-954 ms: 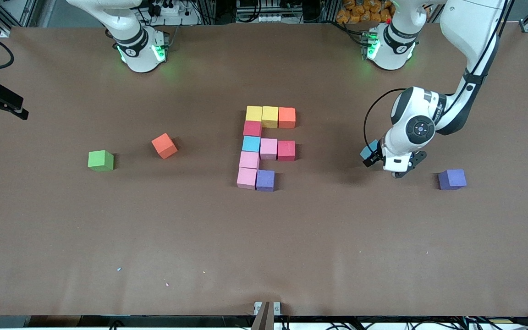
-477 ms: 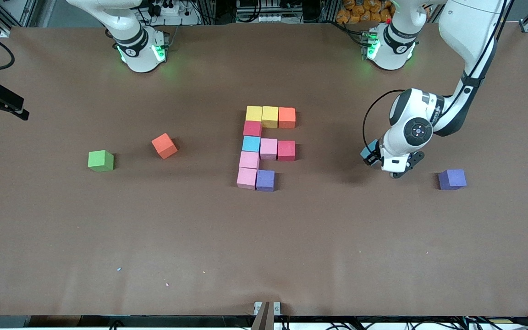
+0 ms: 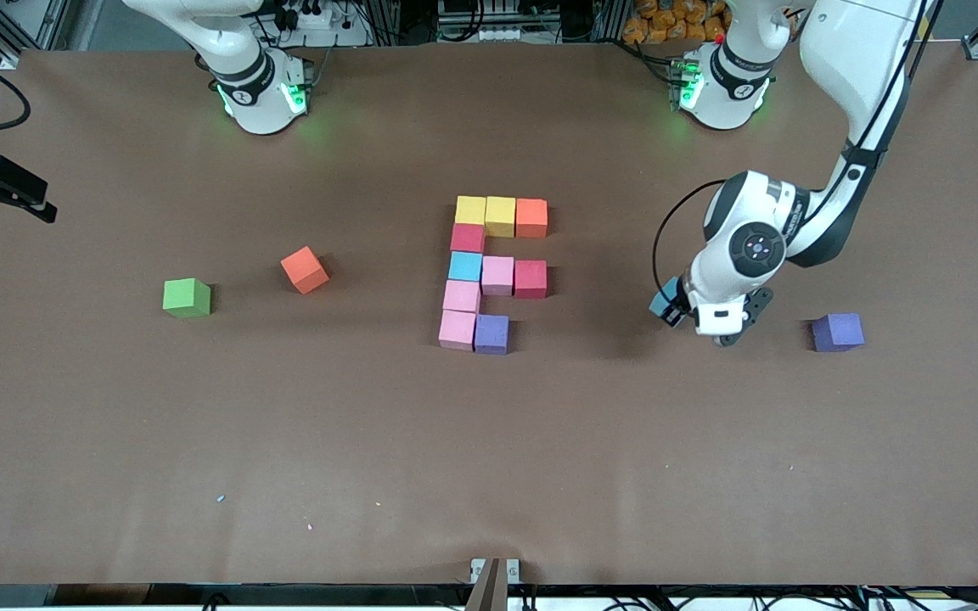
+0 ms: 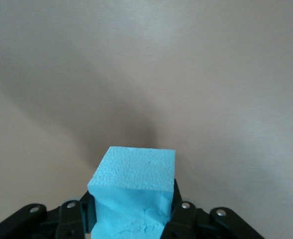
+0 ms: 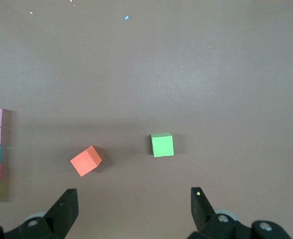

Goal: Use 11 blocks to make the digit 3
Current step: 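Carry the cyan cube with the left gripper toward the purple cube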

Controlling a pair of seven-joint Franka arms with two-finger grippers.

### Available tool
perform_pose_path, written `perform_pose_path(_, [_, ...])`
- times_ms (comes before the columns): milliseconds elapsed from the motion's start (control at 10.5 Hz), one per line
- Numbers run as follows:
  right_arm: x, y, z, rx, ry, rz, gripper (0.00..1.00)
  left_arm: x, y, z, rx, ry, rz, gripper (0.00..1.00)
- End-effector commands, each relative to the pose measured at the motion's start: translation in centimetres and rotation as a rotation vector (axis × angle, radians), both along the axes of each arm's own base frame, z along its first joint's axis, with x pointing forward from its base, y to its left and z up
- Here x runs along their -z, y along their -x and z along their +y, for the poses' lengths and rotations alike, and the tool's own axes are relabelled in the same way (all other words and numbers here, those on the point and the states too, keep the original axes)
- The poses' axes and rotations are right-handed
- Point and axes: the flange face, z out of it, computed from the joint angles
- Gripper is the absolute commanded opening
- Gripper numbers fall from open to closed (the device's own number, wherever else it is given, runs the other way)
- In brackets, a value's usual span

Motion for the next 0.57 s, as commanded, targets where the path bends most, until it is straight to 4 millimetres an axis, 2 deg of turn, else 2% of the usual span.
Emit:
perform_pose_path(0, [-0.3,0.1,0.1,-0.01,0.005,-0.005,1.0,-1.0,-4.1,-1.1,-0.062,0.019,0.033,0.0])
perform_pose_path(191, [-0.2,0.1,0.1,-0.01,0.005,0.001,1.0,-2.4,-6.5,-1.5,-0.137,0.027,0.008,0.0])
perform_pose_path(286, [-0.3,0.1,0.0,-0.008,0.005,-0.002,1.0,-2.5,-7.4,-2.4,-0.165,0.034,-0.002,0.0])
perform_pose_path(477, [-0.3,0.1,0.0,-0.008,0.005,-0.002,1.0,-3.2,-8.6,-3.0,-0.215,0.044,-0.023,0.0])
